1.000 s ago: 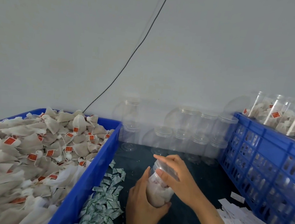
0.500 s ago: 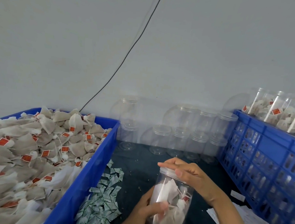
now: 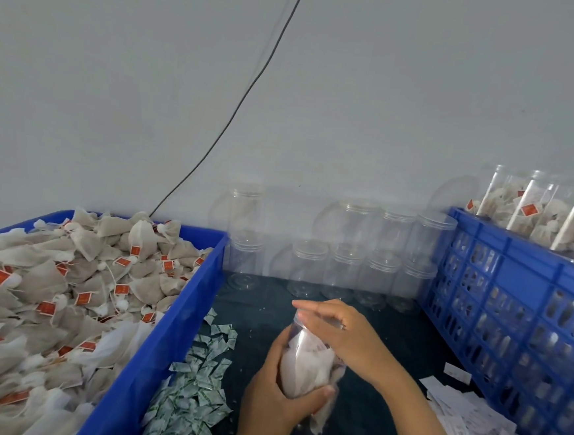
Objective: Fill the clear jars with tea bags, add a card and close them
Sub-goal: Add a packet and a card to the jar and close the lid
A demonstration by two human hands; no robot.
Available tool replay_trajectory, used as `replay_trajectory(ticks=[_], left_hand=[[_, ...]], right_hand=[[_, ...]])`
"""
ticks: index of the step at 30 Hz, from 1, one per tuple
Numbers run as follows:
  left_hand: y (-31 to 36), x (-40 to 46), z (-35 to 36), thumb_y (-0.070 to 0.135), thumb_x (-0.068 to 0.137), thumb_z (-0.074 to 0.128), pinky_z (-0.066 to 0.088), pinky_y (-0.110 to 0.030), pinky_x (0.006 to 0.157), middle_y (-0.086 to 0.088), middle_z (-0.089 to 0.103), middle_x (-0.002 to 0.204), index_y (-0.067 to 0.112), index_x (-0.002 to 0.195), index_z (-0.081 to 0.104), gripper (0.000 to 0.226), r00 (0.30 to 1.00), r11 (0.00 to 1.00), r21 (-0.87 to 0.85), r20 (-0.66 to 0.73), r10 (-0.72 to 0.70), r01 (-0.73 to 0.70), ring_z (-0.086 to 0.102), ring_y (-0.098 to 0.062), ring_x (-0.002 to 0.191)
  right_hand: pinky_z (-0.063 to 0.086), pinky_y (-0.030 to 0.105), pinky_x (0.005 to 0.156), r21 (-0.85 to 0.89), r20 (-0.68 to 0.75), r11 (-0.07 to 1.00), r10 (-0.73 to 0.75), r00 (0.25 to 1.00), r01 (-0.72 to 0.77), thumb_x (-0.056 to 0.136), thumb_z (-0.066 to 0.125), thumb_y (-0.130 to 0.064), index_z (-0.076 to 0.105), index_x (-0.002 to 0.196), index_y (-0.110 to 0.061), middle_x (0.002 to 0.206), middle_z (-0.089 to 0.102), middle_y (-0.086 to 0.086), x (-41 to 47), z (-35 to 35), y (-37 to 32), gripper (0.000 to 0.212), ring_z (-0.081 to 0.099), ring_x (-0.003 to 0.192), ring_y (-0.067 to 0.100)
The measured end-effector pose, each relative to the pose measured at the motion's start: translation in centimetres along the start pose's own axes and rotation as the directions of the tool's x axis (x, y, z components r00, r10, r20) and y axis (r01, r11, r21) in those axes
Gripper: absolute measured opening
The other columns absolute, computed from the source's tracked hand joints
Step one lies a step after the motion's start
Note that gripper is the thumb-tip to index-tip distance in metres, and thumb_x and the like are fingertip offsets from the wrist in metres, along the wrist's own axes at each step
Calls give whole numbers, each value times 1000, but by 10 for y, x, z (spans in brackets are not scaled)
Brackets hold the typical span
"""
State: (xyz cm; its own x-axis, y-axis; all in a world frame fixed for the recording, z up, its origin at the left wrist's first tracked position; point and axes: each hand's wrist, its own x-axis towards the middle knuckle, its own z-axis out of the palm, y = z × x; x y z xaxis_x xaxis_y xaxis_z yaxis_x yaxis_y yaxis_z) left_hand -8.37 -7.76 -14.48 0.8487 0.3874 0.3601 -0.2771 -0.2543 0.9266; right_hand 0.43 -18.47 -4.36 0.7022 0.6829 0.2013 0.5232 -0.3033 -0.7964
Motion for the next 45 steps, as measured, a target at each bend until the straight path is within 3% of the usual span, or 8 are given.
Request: replay_trajectory(ticks=[4,7,11,17,26,33,39,45], left_hand=[[6,2,-3,43,51,86,49,-11,81,30,63,116,36,130,47,89,998,983,-178,43,-44,51,61,6,106],[6,4,-3,34,50,85,52,-15,77,24,67,112,27,127,49,85,993,970,-226,89,-76,95,66,-1,102],[2,7,-2,32,46,87,57,-30,78,-5,70,111,20,126,51,89,988,957,-250,82,-132,149,69,-19,99],[-6,7,1,32,46,84,54,-21,65,10,73,95,24,114,53,75,994,957,-271,2,-106,102,70,-7,81],[-6,7,7,18,62,86,57,-29,62,1,70,102,39,120,49,72,993,974,-222,-116,26,-51,71,-22,83],[-9,8,3,36,41,87,56,-25,68,4,65,107,31,122,49,89,981,992,-129,-193,-13,-12,68,-11,91],[-5,1,9,30,49,89,51,-13,68,4,65,107,28,118,50,79,986,996,-93,-163,-21,6,65,-2,90],[-1,-4,16,46,58,84,60,-40,68,13,69,104,54,122,43,77,989,999,-31,-150,8,-13,71,-15,86]], right_hand=[[48,28,92,196,35,974,106,994,-111,53,72,-76,45,132,-49,123,59,-7,2,-9,-1,88,58,111,7],[46,41,102,374,119,914,119,986,-156,44,88,-57,38,137,-48,123,63,-1,3,-17,7,106,62,113,16],[49,40,100,515,128,843,104,986,-155,45,90,-35,42,136,-41,119,67,6,3,-15,12,104,64,111,22],[52,14,68,435,11,894,109,994,-103,49,90,-36,47,132,-35,119,58,-1,3,9,3,94,62,103,10],[50,11,65,319,-110,947,82,991,-43,64,88,-25,64,108,-32,108,63,-14,2,21,-4,51,60,98,7],[51,23,88,459,-26,886,82,996,-61,42,95,-39,47,128,-47,124,59,-3,1,12,-4,99,59,113,10],[47,14,75,385,-37,918,123,992,-100,61,91,-20,38,136,-40,127,51,-6,-11,15,-8,95,51,115,4],[44,10,73,274,-171,959,123,978,-72,63,89,-28,49,129,-31,120,54,-11,-25,17,-13,77,52,103,-1]])
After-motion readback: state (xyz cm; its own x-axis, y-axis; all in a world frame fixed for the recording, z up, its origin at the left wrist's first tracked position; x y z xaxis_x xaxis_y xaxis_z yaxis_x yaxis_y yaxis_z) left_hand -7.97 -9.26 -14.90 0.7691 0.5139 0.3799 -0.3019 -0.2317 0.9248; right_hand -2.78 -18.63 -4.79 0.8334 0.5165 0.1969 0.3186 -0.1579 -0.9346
